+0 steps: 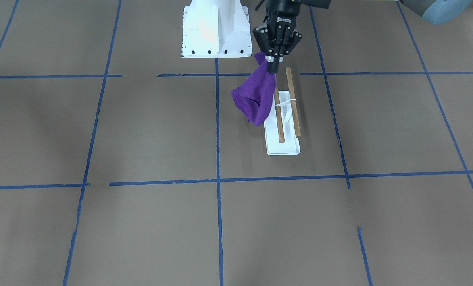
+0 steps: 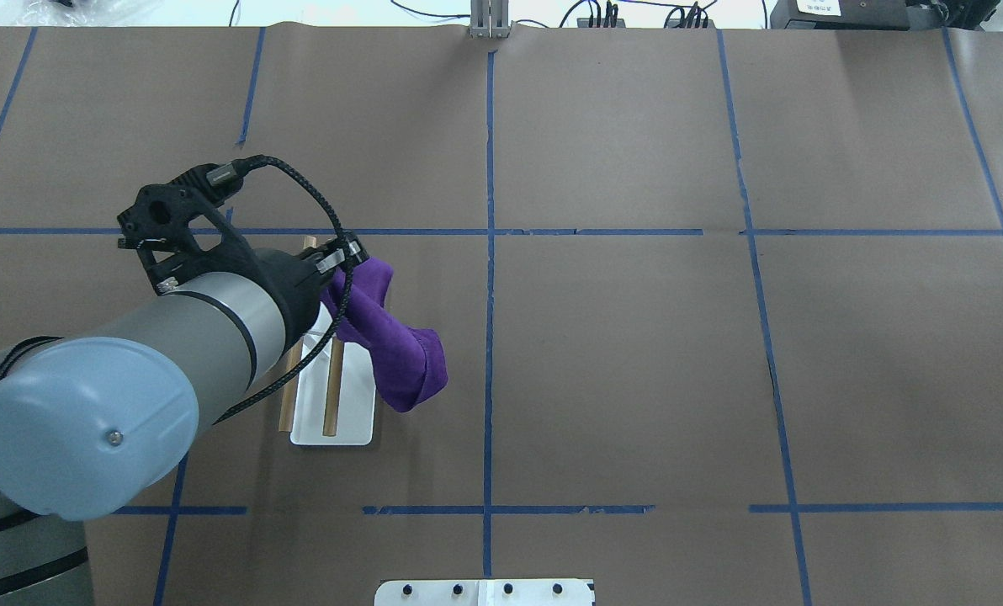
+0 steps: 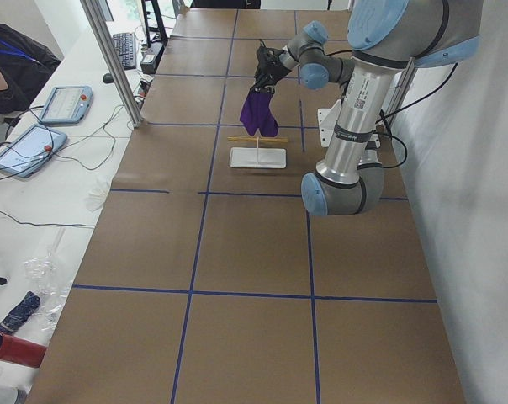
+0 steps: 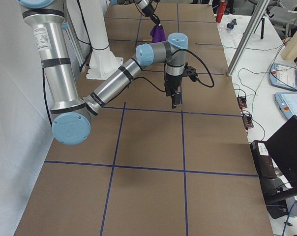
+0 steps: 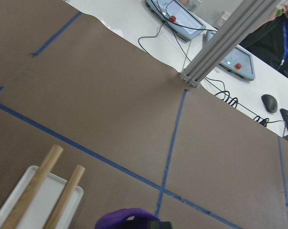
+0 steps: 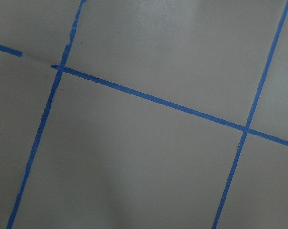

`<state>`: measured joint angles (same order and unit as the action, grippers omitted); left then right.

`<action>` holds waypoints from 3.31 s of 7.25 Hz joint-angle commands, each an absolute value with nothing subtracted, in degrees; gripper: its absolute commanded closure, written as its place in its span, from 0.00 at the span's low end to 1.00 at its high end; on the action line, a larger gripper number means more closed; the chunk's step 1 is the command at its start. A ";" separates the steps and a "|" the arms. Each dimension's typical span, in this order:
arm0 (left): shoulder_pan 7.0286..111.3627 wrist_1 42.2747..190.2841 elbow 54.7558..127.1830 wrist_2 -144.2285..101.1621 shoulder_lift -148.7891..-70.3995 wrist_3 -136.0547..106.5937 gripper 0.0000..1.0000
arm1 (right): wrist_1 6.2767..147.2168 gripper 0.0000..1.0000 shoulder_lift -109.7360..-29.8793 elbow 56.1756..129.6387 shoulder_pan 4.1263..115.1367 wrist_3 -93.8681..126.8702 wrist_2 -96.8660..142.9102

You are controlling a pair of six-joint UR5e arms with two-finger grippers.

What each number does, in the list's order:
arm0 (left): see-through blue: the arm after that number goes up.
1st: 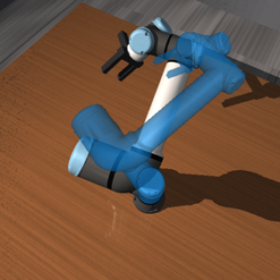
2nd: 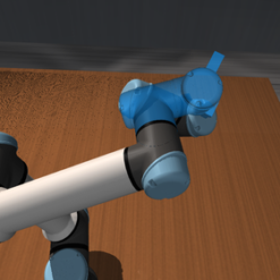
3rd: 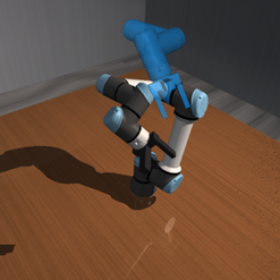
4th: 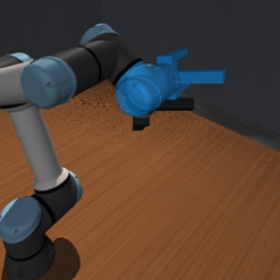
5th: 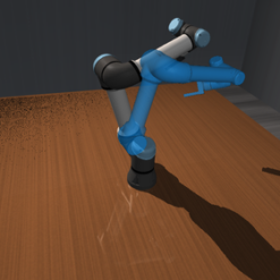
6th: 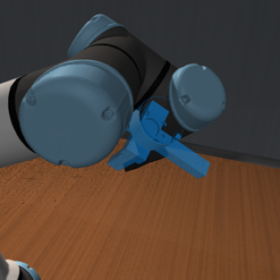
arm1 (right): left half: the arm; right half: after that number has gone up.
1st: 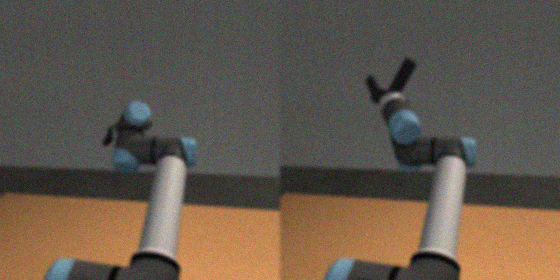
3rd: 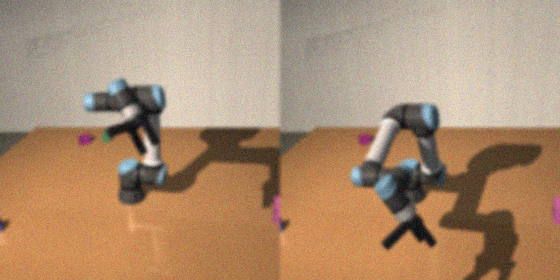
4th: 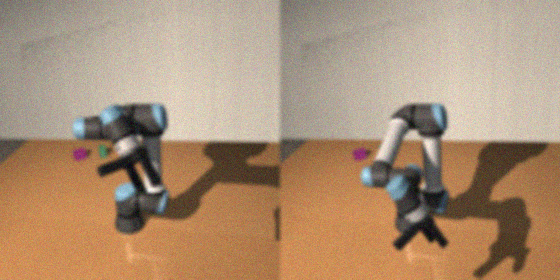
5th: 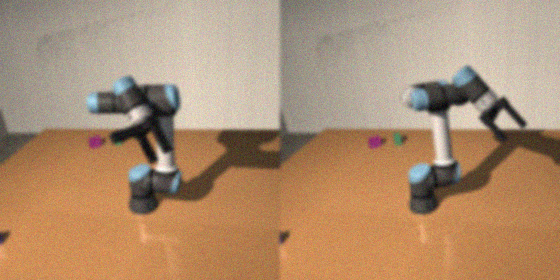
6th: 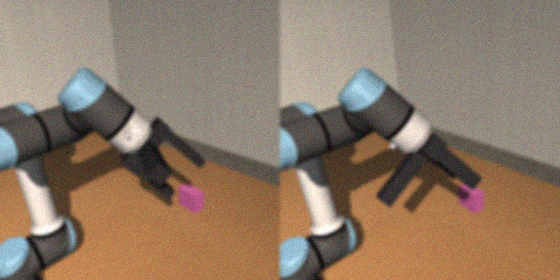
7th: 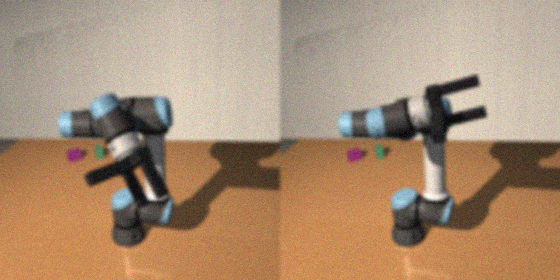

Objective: Hang towel on rack

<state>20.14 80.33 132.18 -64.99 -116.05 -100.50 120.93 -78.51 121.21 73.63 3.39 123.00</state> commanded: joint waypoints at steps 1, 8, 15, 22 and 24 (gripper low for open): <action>20.30 77.17 133.68 -63.46 -109.80 -99.50 1.00 | 121.03 0.00 -79.01 120.94 74.44 3.95 124.01; 20.22 77.43 122.11 -57.22 -101.69 -99.67 0.01 | 120.76 0.00 -79.10 120.24 75.94 4.04 124.63; 29.59 77.96 124.98 -69.14 -101.87 -68.08 0.00 | 120.41 0.00 -82.96 119.71 78.74 2.73 124.80; 66.58 87.80 111.91 -105.15 -101.16 -14.96 0.00 | 114.43 0.00 -87.27 112.06 87.53 -4.65 136.41; 77.11 87.63 104.98 -119.03 -100.38 -7.43 0.00 | 114.00 0.00 -87.80 110.14 88.06 -4.39 136.41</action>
